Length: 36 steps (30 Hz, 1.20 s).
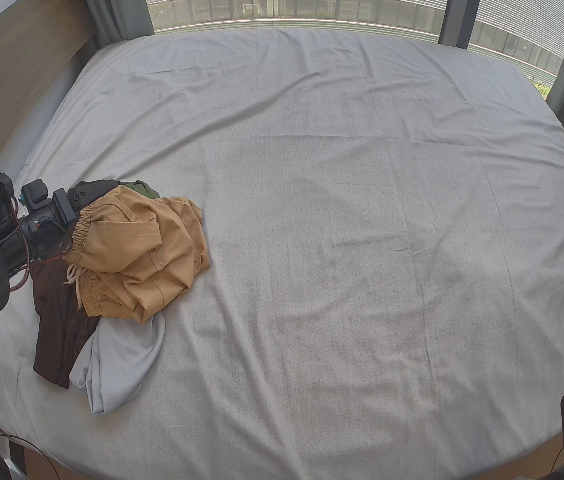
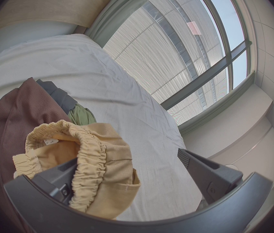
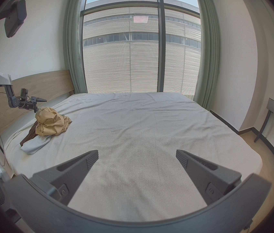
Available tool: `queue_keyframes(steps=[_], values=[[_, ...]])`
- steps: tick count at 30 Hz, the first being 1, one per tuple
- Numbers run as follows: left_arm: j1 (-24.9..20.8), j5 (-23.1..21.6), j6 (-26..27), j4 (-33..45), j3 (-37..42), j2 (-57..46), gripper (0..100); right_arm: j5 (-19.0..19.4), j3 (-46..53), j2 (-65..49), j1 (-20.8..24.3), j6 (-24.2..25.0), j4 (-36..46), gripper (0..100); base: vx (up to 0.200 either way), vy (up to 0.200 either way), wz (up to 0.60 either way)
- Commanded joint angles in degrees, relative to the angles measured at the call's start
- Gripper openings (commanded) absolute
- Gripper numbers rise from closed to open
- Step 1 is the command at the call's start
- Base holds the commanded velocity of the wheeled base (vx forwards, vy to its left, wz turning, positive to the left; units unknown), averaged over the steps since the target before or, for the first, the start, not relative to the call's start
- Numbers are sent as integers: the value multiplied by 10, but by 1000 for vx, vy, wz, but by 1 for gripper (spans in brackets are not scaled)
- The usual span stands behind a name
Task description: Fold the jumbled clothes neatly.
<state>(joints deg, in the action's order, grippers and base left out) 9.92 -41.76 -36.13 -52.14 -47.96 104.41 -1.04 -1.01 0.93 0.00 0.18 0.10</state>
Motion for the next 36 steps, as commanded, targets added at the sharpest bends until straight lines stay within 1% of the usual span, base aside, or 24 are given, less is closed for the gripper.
queue_keyframes(steps=[1,2,3,11,15,21,25,27,28,36], values=[[-3,7,1,-12,4,17,100,0,10,-9,0,0,0,100,0,0,0],[-4,7,1,-17,5,19,100,0,10,-9,0,0,0,100,0,0,0],[-4,7,1,-22,7,19,0,0,10,-9,0,0,0,100,0,0,0],[-5,2,2,-53,45,18,0,0,10,-9,0,0,0,100,0,0,0],[-4,0,1,-71,50,19,0,0,10,-9,0,0,0,100,0,0,0],[-4,-2,2,-74,58,17,0,0,10,-9,0,0,0,100,0,0,0],[-3,-10,4,-75,62,18,0,0,10,-9,0,0,0,100,0,0,0],[-3,-12,4,-90,69,18,0,0,10,-9,0,0,0,100,0,0,0],[-4,-13,6,-98,73,19,100,0,10,-9,0,0,0,100,0,0,0],[-8,-14,34,-133,110,21,100,0,10,-9,0,0,0,100,0,0,0]])
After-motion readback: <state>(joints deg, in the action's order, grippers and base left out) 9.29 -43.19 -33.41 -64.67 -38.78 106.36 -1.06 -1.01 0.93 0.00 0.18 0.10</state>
